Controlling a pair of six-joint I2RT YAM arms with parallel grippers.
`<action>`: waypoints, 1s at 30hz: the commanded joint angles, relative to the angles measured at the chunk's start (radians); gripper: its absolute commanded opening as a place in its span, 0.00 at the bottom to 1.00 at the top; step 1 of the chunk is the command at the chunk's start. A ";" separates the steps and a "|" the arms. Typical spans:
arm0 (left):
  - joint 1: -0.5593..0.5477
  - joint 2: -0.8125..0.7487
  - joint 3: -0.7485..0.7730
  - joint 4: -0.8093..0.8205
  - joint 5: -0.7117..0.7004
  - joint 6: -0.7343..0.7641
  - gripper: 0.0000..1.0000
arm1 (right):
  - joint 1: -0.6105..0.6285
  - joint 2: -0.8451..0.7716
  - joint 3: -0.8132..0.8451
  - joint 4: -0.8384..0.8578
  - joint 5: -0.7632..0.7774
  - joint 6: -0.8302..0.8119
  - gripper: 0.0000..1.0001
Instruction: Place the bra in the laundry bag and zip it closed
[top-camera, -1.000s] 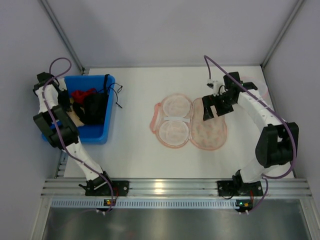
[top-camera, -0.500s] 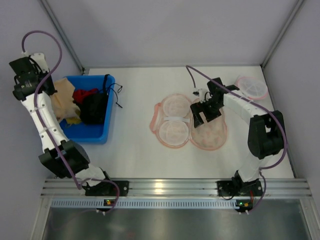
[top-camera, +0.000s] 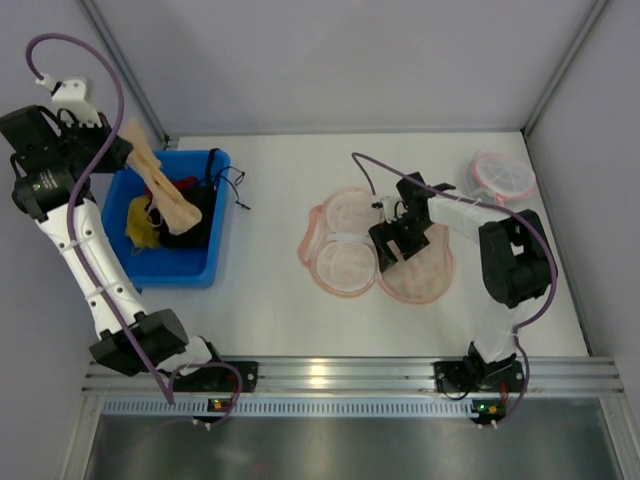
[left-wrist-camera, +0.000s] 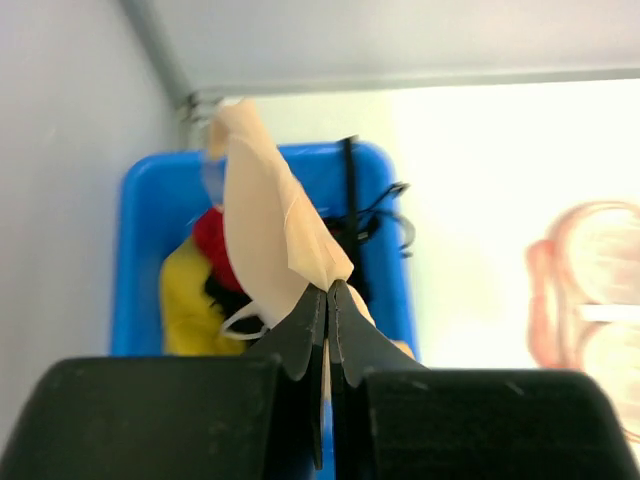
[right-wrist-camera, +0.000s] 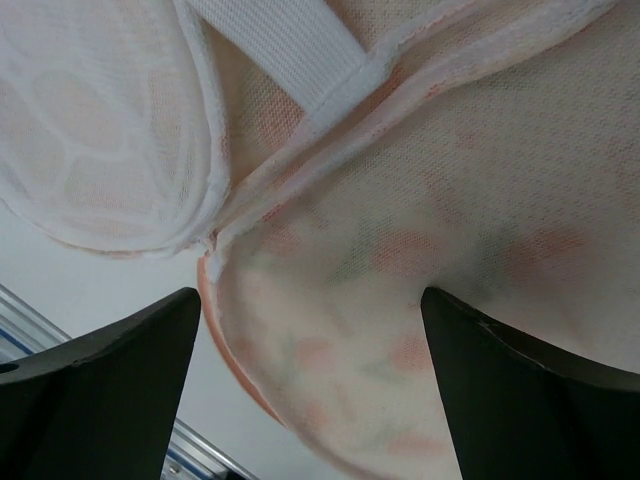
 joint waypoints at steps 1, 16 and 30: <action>-0.006 -0.057 0.060 0.013 0.280 -0.066 0.00 | 0.031 0.017 -0.023 0.050 -0.063 -0.019 0.93; -0.332 -0.177 -0.050 0.015 0.465 -0.112 0.00 | 0.085 -0.291 -0.057 0.102 -0.248 -0.071 0.93; -0.703 -0.189 -0.297 0.015 0.610 -0.020 0.00 | 0.011 -0.633 -0.009 0.302 -0.313 -0.246 0.99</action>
